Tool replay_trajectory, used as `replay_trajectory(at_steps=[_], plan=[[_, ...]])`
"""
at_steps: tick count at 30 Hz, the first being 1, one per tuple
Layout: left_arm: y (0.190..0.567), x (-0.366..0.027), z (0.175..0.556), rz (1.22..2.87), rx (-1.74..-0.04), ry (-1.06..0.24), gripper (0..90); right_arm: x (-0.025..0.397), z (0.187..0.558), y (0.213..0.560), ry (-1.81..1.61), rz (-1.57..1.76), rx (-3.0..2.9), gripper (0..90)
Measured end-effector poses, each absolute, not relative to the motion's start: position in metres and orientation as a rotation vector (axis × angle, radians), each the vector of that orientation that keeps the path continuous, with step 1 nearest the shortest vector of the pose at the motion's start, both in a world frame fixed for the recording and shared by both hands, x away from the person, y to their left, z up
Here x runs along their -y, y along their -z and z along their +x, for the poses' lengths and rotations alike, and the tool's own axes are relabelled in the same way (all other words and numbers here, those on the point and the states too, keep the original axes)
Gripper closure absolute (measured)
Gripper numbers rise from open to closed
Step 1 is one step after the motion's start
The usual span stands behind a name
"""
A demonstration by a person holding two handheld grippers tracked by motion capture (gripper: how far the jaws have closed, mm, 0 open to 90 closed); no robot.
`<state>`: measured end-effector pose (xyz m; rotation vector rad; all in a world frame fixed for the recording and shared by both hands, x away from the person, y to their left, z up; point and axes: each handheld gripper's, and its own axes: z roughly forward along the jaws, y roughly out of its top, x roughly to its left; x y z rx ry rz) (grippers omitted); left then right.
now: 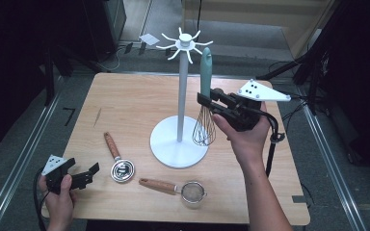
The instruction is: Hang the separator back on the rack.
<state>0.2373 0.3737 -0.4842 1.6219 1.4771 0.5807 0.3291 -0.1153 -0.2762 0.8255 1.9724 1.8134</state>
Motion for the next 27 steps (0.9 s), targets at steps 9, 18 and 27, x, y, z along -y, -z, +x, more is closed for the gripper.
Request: replay_trajectory(at_steps=[9,18,27], plan=[[0.484,-0.374,0.238,1.622,-1.479,-0.581,0.0,0.11,0.328,0.278,-1.759,0.819,-1.919,70.4],[0.484,-0.374,0.238,1.62,-1.481,-0.579,0.0,0.101,0.334,0.282,-1.758,0.821,-1.873,70.4],[0.484,-0.374,0.238,1.621,-1.481,-0.578,0.0,0.102,0.333,0.281,-1.756,0.817,-1.853,65.4]])
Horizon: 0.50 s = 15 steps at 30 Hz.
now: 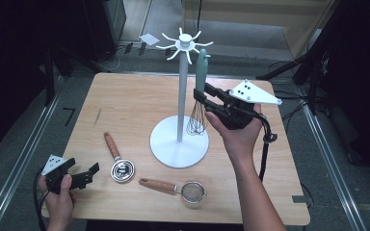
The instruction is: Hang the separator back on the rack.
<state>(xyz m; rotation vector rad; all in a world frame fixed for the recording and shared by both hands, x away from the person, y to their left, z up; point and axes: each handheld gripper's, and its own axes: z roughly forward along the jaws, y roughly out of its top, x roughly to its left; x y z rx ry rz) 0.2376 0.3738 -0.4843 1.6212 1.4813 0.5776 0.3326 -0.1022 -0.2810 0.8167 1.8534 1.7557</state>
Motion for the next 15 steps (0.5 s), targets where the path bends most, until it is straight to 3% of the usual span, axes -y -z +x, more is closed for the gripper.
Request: replay_trajectory(at_steps=[10,11,12,13,15], plan=[[0.484,-0.374,0.238,1.623,-1.48,-0.58,0.0,0.114,0.322,0.273,-1.782,0.812,-1.675,67.7],[0.484,-0.374,0.238,1.625,-1.478,-0.58,0.0,0.115,0.323,0.272,-1.771,0.842,-1.657,77.1],[0.484,-0.374,0.238,1.625,-1.478,-0.58,0.0,0.115,0.323,0.272,-1.771,0.842,-1.657,77.1],[0.484,-0.374,0.238,1.625,-1.479,-0.581,0.0,0.114,0.326,0.272,-1.752,0.868,-1.65,86.3],[0.484,-0.374,0.238,1.624,-1.479,-0.58,0.0,0.111,0.33,0.271,-1.73,0.89,-1.635,90.0]])
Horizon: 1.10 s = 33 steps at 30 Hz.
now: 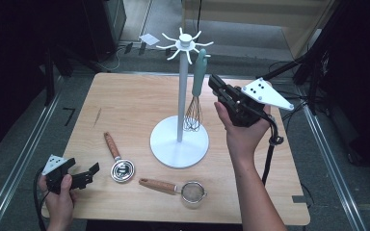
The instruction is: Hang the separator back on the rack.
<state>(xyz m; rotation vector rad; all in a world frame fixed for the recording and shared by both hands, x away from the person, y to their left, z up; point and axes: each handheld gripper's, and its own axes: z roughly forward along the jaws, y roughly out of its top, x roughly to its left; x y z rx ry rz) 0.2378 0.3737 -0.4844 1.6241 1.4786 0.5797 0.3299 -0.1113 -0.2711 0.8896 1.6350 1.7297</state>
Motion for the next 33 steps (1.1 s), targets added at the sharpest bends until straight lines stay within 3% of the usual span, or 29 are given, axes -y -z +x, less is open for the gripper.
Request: replay_trajectory(at_steps=[11,33], plan=[[0.484,-0.374,0.238,1.626,-1.479,-0.574,0.0,0.101,0.356,0.264,-1.756,0.862,-1.687,90.0],[0.484,-0.374,0.238,1.626,-1.475,-0.575,0.0,0.082,0.33,0.262,-1.736,0.664,-1.773,90.0]])
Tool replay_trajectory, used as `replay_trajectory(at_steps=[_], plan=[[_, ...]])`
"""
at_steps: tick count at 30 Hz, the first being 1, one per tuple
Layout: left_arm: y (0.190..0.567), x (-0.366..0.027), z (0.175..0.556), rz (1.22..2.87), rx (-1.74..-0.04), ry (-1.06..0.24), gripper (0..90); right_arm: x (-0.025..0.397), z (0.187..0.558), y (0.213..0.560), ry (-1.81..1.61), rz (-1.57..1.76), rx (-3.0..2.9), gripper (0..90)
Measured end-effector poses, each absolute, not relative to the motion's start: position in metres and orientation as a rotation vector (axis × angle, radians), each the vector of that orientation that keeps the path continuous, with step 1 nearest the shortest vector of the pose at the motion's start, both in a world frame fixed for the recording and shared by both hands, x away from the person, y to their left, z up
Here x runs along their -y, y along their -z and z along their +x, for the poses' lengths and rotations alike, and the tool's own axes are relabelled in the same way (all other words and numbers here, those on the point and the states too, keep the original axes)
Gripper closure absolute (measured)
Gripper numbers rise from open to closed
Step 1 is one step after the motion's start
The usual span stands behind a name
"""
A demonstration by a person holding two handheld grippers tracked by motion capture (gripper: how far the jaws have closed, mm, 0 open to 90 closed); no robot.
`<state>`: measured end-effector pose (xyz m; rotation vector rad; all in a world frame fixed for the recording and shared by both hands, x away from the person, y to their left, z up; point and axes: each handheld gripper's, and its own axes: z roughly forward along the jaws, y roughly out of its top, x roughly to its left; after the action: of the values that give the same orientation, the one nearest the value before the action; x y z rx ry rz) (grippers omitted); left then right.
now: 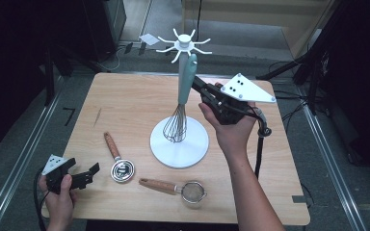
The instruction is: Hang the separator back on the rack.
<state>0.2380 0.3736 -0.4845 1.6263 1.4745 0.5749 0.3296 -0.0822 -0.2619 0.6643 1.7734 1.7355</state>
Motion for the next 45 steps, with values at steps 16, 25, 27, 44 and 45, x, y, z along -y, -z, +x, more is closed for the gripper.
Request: replay_trajectory(at_steps=[16,25,27,44,45], plan=[[0.484,-0.373,0.238,1.629,-1.477,-0.58,0.0,0.062,0.315,0.264,-1.706,0.692,-1.757,90.0],[0.484,-0.373,0.238,1.63,-1.477,-0.582,0.0,0.07,0.312,0.267,-1.673,0.744,-1.726,85.8],[0.484,-0.373,0.238,1.631,-1.477,-0.582,0.0,0.073,0.313,0.268,-1.661,0.752,-1.717,84.2],[0.484,-0.372,0.238,1.633,-1.476,-0.588,0.0,0.131,0.312,0.312,-1.497,1.01,-1.63,57.9],[0.484,-0.372,0.237,1.632,-1.475,-0.588,0.0,0.135,0.311,0.316,-1.495,1.025,-1.634,56.9]])
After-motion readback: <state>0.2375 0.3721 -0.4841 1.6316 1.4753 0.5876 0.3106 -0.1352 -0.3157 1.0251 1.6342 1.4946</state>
